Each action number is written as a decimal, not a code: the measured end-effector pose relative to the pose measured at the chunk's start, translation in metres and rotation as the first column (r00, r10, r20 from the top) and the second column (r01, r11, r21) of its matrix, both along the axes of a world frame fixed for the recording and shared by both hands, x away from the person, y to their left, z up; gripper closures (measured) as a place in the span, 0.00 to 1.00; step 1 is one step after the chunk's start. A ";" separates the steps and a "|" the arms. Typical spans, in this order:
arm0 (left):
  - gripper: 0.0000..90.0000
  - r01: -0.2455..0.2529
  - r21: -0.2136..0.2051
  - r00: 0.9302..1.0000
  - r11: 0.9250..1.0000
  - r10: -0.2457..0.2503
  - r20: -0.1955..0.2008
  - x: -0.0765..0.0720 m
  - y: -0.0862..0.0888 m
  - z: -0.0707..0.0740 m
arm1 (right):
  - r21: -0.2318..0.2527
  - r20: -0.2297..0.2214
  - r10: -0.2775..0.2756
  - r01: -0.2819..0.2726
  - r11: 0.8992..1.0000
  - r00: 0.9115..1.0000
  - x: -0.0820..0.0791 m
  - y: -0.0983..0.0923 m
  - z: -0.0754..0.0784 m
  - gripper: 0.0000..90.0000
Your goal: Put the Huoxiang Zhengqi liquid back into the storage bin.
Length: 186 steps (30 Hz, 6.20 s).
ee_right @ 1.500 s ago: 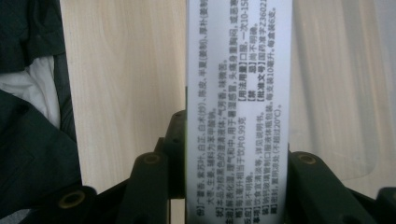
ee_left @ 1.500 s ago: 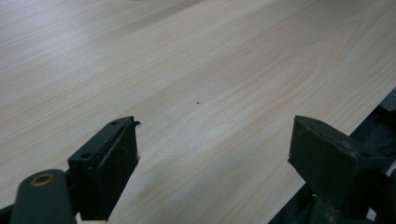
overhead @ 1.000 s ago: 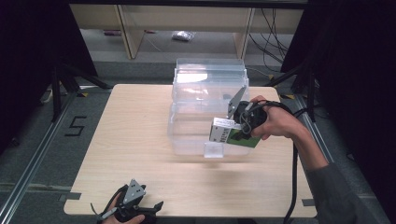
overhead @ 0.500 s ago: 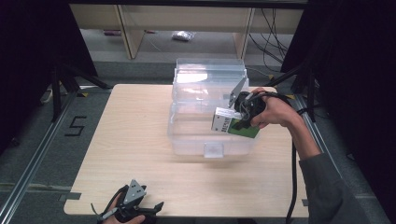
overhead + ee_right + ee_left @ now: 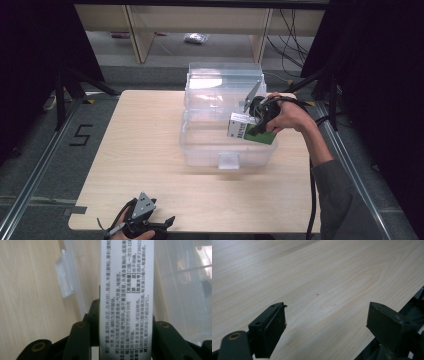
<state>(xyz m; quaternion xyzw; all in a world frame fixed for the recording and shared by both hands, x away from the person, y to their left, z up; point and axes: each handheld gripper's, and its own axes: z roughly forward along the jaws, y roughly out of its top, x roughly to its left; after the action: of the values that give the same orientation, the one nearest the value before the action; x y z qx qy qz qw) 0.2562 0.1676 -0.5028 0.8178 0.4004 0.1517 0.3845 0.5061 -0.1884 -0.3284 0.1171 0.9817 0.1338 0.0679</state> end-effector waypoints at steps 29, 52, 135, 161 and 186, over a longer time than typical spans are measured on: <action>0.17 0.003 -0.001 1.000 1.000 -0.003 -0.001 0.000 0.000 0.000 | -0.055 -0.055 -0.024 0.021 0.998 0.998 0.027 -0.006 -0.053 0.72; 0.17 0.003 -0.002 1.000 1.000 -0.003 -0.001 0.000 0.000 0.000 | -0.071 -0.098 -0.018 0.011 0.997 0.995 0.027 -0.008 -0.073 0.72; 0.17 -0.009 -0.013 1.000 1.000 0.009 -0.001 0.000 -0.002 -0.001 | 0.233 -0.031 -0.369 0.366 0.901 0.929 -0.030 -0.041 -0.036 0.28; 0.17 -0.002 -0.015 1.000 1.000 0.002 -0.002 0.000 -0.002 -0.001 | 0.350 -0.015 -0.428 0.406 0.844 0.904 -0.063 -0.035 -0.037 0.20; 0.17 -0.005 -0.021 1.000 1.000 0.005 -0.006 0.000 -0.003 0.000 | 0.398 0.001 -0.447 0.410 0.821 0.894 -0.090 -0.042 -0.045 0.19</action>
<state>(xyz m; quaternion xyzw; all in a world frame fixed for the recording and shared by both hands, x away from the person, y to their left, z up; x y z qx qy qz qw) 0.2558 0.1649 -0.5030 0.8132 0.4051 0.1458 0.3915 0.4160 -0.2301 -0.3736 0.3394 0.8796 0.3117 0.1180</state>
